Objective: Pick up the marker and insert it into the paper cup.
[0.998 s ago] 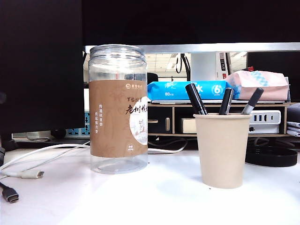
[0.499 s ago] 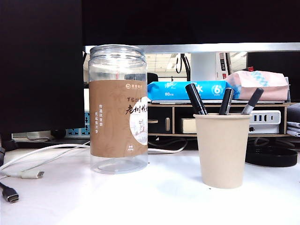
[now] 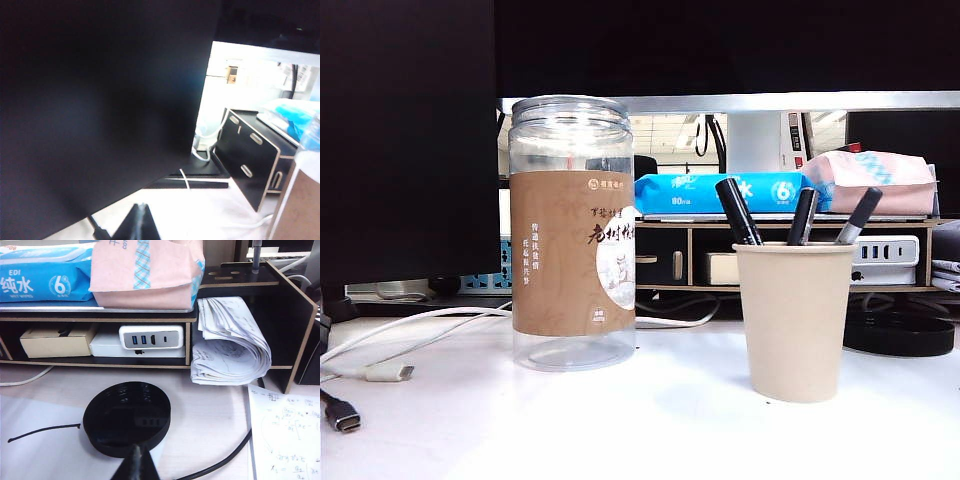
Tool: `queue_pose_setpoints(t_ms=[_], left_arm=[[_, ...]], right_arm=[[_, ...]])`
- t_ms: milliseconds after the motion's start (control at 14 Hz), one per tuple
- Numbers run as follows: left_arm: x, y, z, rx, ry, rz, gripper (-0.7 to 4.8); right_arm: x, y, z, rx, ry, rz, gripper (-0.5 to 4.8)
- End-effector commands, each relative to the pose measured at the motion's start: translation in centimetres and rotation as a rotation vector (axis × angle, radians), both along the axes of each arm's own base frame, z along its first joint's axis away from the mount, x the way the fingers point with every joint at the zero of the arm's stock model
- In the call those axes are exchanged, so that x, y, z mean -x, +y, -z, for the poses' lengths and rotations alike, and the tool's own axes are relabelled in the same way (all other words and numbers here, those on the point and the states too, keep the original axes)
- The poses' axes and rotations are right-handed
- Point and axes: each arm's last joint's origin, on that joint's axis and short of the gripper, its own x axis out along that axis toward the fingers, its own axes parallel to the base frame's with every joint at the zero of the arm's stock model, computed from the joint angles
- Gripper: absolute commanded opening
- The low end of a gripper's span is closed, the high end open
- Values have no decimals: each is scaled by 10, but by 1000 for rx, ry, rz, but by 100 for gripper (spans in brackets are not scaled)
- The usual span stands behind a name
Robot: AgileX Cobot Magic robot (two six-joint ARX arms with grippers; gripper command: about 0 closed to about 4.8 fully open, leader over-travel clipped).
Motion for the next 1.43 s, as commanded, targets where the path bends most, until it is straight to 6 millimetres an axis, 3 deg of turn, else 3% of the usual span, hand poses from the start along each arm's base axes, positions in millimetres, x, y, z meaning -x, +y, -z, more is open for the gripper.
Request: queue_pose_setpoints(t_ms=[71,1426], left_arm=[[0,0,0,0,-4,0,-4],[0,-8,0,0,-4,87,-4]], right_arm=[[0,0,-1,-1,-15,2,-5],[0,0,-1,-1,-15,0,-5]])
